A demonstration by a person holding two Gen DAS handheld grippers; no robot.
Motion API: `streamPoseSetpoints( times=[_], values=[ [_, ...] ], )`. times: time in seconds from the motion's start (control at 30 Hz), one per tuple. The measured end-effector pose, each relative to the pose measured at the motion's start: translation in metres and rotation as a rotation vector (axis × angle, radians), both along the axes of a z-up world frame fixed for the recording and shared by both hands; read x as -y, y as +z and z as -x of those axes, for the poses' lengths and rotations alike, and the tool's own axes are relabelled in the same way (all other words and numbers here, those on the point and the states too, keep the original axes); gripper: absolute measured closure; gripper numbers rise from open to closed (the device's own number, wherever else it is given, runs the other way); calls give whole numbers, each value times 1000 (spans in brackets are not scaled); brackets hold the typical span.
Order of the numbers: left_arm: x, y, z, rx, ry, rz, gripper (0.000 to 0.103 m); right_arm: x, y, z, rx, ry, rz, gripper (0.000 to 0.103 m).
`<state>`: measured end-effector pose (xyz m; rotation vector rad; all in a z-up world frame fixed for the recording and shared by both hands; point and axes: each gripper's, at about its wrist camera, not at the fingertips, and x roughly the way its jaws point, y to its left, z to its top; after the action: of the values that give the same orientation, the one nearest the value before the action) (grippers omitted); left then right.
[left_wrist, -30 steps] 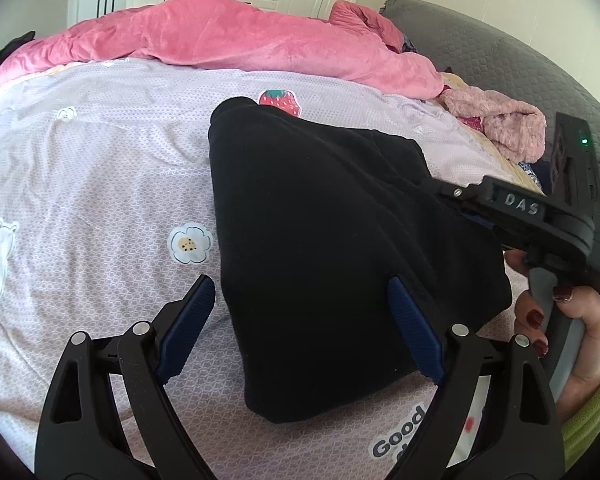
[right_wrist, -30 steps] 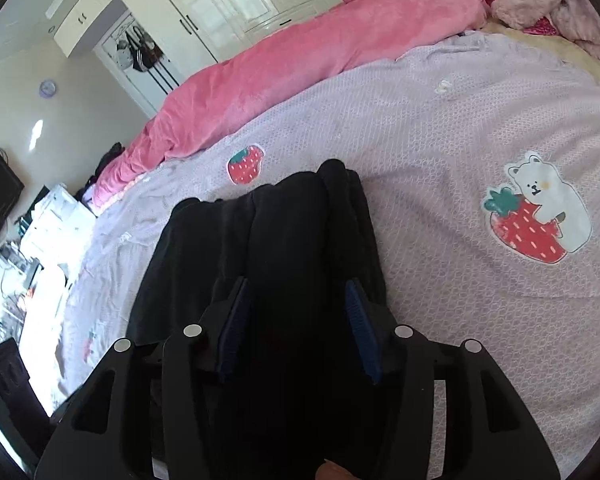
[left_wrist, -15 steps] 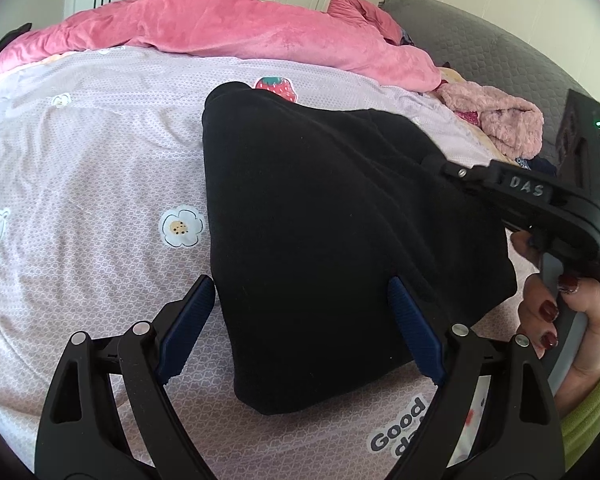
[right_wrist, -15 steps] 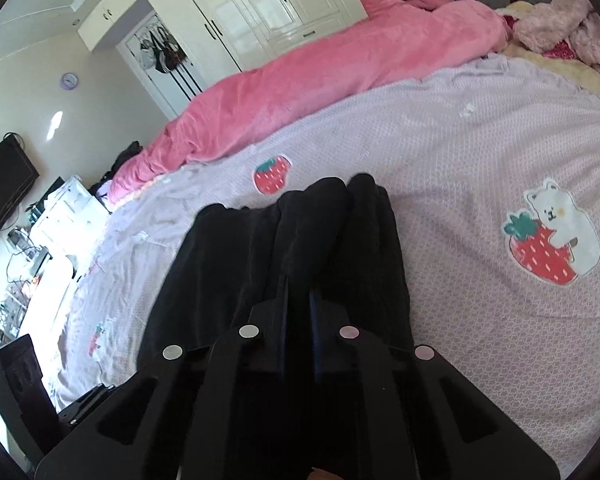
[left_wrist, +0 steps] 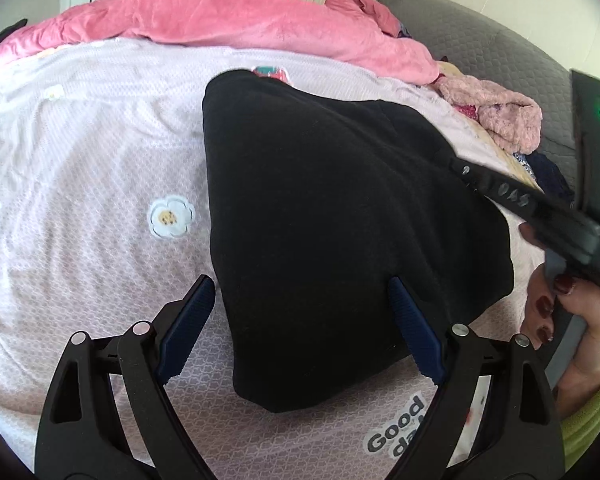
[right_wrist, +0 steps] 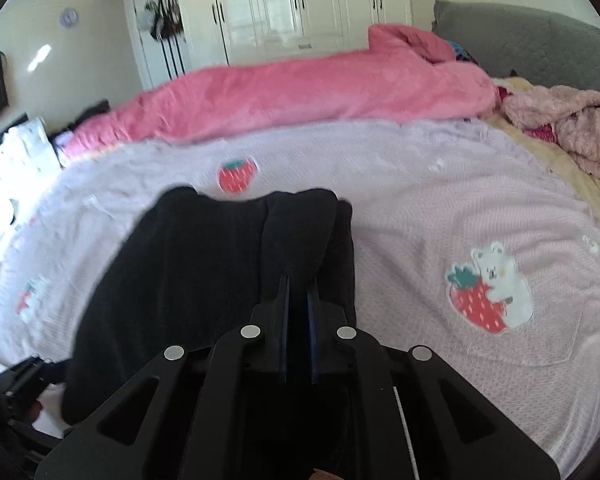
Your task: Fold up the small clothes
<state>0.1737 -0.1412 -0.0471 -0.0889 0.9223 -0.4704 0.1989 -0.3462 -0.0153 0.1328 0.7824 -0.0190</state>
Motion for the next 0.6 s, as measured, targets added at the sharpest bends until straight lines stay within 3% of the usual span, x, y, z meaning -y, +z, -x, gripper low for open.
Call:
streamPoseSetpoints(
  times=[0.17, 0.23, 0.37, 0.5, 0.6],
  values=[
    [1, -1, -1, -5, -2, 6, 22, 3, -7, -3, -5, -10, 7, 96],
    [0, 0, 0, -5, -1, 6, 22, 3, -4, 0, 13, -11, 19, 91],
    [-2, 6, 2, 6, 2, 8, 22, 14, 12, 19, 93, -10, -49, 86],
    [-8, 15, 7, 32, 4, 19, 22, 23, 27, 43, 151, -3, -97, 73],
    [-13, 21, 10, 47, 9, 26, 41, 20, 31, 57, 151, 33, -123, 73]
  ],
)
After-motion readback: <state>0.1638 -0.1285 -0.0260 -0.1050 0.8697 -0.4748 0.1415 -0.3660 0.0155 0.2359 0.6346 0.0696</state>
